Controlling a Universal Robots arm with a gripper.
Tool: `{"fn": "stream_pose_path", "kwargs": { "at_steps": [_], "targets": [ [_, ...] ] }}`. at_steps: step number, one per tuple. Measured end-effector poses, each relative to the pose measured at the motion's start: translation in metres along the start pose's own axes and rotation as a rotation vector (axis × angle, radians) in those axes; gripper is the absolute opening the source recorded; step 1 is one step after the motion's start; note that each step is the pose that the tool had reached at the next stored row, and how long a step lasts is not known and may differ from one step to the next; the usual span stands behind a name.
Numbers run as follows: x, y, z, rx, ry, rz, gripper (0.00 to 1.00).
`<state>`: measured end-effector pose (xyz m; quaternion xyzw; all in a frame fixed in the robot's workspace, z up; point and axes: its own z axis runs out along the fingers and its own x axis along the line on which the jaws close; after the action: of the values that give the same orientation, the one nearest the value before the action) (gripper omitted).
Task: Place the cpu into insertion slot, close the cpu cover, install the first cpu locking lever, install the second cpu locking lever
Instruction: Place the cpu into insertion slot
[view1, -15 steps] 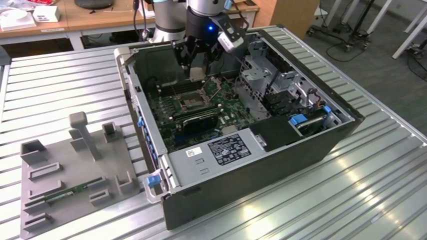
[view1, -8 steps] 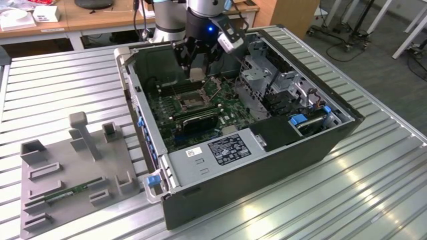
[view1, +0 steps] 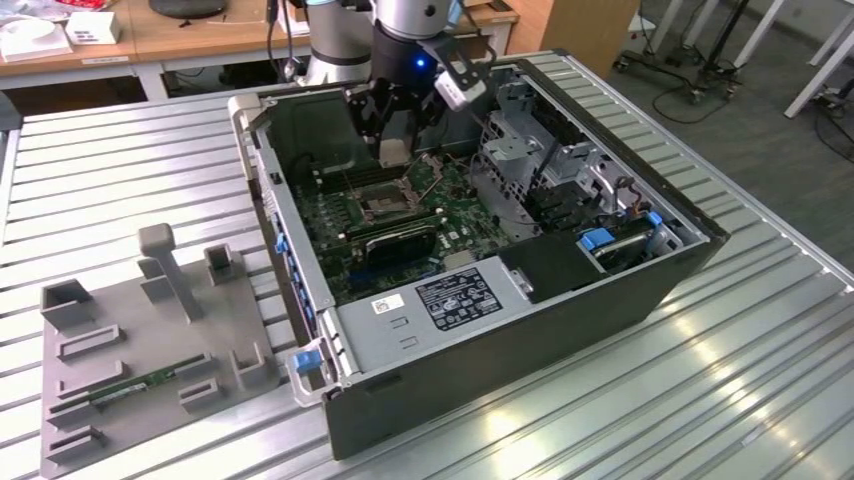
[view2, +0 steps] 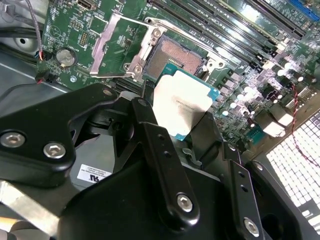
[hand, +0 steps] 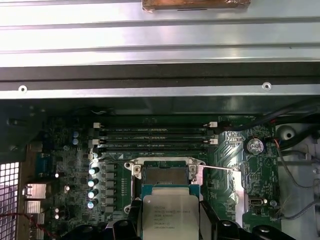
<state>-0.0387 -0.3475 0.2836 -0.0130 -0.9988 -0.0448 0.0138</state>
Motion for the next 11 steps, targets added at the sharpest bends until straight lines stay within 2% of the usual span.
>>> {"fn": "stream_pose_path", "kwargs": {
  "at_steps": [3, 11],
  "targets": [
    [-0.0001, -0.0002, 0.002, 0.0002, 0.0, 0.0, 0.54],
    [-0.0001, -0.0002, 0.0028, 0.0002, 0.0, 0.0, 0.54]
  ]
}}
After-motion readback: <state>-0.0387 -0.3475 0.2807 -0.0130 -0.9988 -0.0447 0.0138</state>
